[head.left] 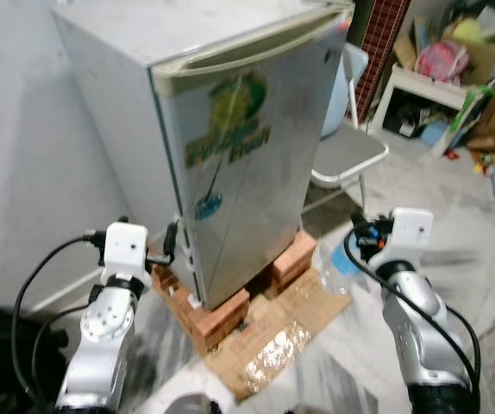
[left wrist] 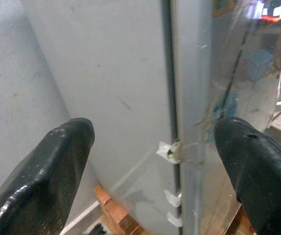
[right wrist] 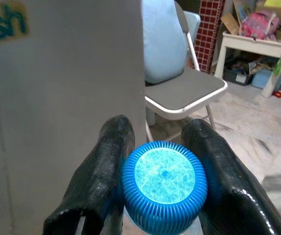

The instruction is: Restocking fridge

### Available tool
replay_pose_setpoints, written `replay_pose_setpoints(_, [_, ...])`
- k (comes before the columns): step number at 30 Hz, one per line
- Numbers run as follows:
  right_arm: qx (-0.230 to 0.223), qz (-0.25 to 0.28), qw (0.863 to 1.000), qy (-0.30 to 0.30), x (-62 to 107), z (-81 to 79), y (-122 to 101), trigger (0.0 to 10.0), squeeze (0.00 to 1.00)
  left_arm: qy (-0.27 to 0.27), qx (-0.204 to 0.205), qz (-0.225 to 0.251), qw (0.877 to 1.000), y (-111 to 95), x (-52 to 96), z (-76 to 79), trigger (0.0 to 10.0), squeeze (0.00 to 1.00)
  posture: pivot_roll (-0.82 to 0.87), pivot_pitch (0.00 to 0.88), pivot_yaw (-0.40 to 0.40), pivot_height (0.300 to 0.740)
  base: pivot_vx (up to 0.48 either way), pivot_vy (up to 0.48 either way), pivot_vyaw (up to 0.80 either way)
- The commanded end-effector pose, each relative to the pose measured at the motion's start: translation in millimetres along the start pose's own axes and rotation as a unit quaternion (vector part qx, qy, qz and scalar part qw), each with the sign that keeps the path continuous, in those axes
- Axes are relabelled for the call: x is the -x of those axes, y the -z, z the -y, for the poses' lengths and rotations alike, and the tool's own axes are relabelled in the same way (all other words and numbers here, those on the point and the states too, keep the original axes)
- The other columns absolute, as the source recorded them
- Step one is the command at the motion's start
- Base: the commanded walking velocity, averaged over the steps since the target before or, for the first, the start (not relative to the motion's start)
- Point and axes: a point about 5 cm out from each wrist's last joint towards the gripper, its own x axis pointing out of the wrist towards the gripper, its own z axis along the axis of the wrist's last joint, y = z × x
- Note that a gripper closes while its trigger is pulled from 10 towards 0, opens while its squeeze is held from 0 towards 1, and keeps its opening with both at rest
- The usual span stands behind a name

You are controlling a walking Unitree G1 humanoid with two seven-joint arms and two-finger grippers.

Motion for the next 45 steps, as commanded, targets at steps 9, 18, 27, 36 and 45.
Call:
replay_pose_setpoints(9, [-0.003, 0.024, 1.0, 0.008, -1.1, 4.5, -10, 10.0, 0.0, 0.011, 0.01, 0.013, 1.0, -7, -12.3, 6.7, 10.0, 0.0, 0.0, 0.0, -0.011, 0.74, 0.056, 0.0, 0.0])
replay_pose_setpoints(18, [-0.002, 0.009, 1.0, 0.009, 0.9, 6.6, -5, 10.0, 0.0, -0.003, 0.015, 0.004, 1.0, -4, -15.1, 6.4, 10.0, 0.0, -0.01, 0.0, -0.009, 0.74, 0.18, 0.0, -0.25])
replay_pose_setpoints(27, [0.001, 0.002, 1.0, 0.015, 3.2, 10.4, -4, 10.0, 0.0, -0.01, 0.02, -0.008, 1.0, -1, -17.9, 10.7, 10.0, 0.0, -0.02, 0.0, -0.018, 0.74, 0.0, 0.0, -0.6])
replay_pose_setpoints(36, [0.002, -0.064, 0.998, 0.013, 28.8, 15.7, 12, 10.0, 0.0, -0.04, 0.021, -0.019, 0.999, 1, -28.3, 7.8, 10.0, 0.0, -0.04, 0.0, -0.04, 0.74, 0.0, 0.0, 0.0])
replay_pose_setpoints(45, [0.005, -0.098, 0.994, 0.042, 48.6, 33.4, 17, 10.0, 0.0, 0.042, 0.03, -0.076, 0.996, 9, -50.4, 34.0, 10.0, 0.0, -0.06, 0.0, -0.051, 0.74, 0.0, 0.0, 0.0])
